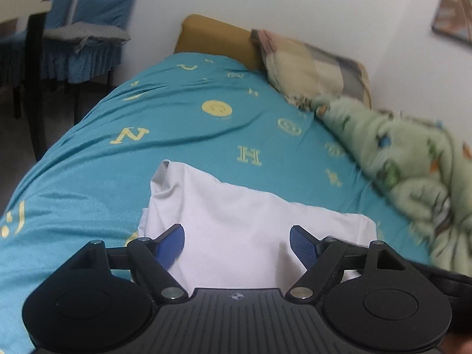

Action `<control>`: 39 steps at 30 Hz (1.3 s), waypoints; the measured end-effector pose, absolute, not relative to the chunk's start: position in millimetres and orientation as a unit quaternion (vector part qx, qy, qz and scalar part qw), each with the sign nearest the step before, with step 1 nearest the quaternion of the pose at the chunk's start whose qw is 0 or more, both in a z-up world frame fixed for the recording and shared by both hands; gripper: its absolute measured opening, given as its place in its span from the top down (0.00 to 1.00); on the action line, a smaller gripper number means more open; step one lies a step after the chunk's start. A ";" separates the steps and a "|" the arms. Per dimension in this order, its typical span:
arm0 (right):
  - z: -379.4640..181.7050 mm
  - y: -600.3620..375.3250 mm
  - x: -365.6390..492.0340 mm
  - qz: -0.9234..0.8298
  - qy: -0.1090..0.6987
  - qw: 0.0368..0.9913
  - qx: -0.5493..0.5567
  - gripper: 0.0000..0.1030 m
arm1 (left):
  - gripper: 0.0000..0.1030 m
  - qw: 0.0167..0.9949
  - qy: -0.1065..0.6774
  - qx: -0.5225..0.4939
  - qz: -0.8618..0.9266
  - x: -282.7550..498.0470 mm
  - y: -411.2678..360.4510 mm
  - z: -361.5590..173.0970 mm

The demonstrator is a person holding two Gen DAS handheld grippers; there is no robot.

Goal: Fold clothes
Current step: 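Move both open grippers over the square folded shirt, then grasp the folded shirt with the left gripper and lift it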

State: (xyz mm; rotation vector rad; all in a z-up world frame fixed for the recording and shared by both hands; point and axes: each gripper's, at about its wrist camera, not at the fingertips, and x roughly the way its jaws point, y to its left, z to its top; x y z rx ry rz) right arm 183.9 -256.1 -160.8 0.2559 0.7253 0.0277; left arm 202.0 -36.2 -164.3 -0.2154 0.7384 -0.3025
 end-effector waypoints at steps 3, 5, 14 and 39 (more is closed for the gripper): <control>-167.2 -245.5 183.7 0.015 0.364 0.927 0.089 0.25 | 0.22 0.912 0.372 -0.094 -0.144 204.0 -37.0 -170.5; -165.9 -242.1 179.0 0.017 0.362 0.928 0.083 0.25 | 0.22 0.914 0.369 -0.085 -0.144 202.7 -37.8 -170.9; -131.7 -263.3 126.6 0.001 0.343 0.926 0.160 0.26 | 0.23 0.920 0.370 -0.029 -0.125 155.5 -37.8 -151.6; -157.0 -254.0 92.9 0.002 0.410 0.900 0.147 0.26 | 0.15 0.827 0.455 -0.309 -0.120 60.6 40.0 -142.7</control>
